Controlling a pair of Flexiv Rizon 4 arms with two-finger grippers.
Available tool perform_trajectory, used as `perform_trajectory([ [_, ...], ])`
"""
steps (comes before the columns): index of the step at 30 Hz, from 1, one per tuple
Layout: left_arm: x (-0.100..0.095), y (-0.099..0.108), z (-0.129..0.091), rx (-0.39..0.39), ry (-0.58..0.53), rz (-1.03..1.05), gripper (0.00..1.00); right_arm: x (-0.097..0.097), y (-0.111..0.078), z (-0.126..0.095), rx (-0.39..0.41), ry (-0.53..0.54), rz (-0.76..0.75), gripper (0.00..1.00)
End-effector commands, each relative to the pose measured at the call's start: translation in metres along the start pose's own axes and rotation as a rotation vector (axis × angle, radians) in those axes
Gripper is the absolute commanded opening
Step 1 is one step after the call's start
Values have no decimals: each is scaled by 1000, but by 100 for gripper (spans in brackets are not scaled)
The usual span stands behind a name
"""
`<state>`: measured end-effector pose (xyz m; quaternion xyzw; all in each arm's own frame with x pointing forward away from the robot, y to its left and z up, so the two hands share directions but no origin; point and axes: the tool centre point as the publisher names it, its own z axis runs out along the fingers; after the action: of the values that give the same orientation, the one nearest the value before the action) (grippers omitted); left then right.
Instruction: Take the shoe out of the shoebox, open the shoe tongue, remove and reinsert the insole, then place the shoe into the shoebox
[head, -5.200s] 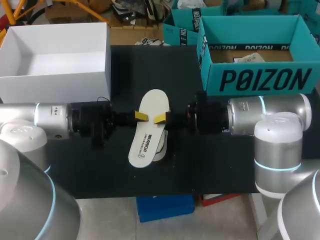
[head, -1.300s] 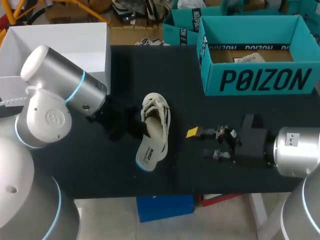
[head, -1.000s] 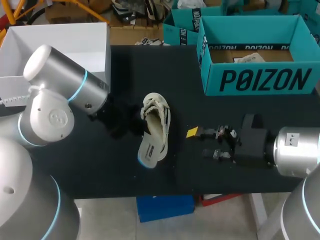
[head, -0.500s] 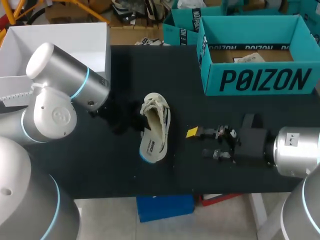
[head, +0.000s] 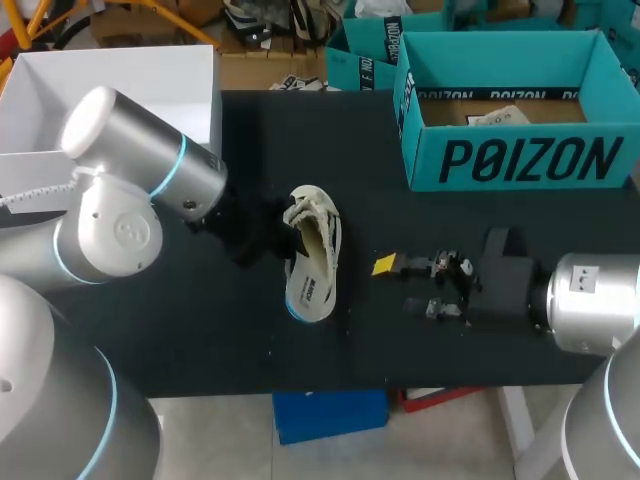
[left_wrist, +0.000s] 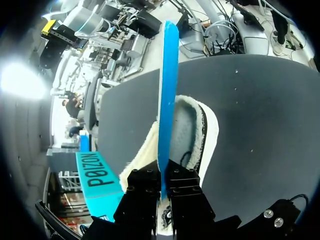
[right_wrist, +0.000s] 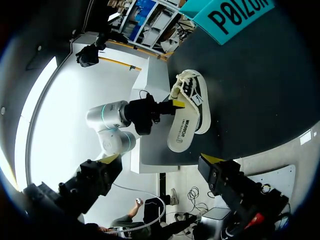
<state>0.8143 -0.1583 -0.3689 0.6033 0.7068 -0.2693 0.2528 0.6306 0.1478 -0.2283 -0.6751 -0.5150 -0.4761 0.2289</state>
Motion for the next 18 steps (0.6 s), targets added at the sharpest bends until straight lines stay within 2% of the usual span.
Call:
perform_trajectory([
  [1,3,4,5,-3,4,0,0,-2,0,-7,6,6,-1,100],
  [10,4,8,4,4,-8,-12,0,-2,0,-7,6,6,-1,100],
  [11,3,8,4,5,-10,-11,9,-2,0,-7,6,6,-1,100],
  [13,0,7,3,5,-14,-7,68,-2,0,-7,6,6,-1,100],
  [14,-2,6,2,4,-17,-4,75,-2,0,-7,6,6,-1,100],
  [15,-3,5,1,4,-21,-1,87,-2,0,-7,6,6,-1,100],
  [16,-4,4,0,5,-23,0,91,-2,0,-7,6,6,-1,100],
  [18,-5,0,-1,8,-26,4,92,-2,0,-7,6,6,-1,100],
])
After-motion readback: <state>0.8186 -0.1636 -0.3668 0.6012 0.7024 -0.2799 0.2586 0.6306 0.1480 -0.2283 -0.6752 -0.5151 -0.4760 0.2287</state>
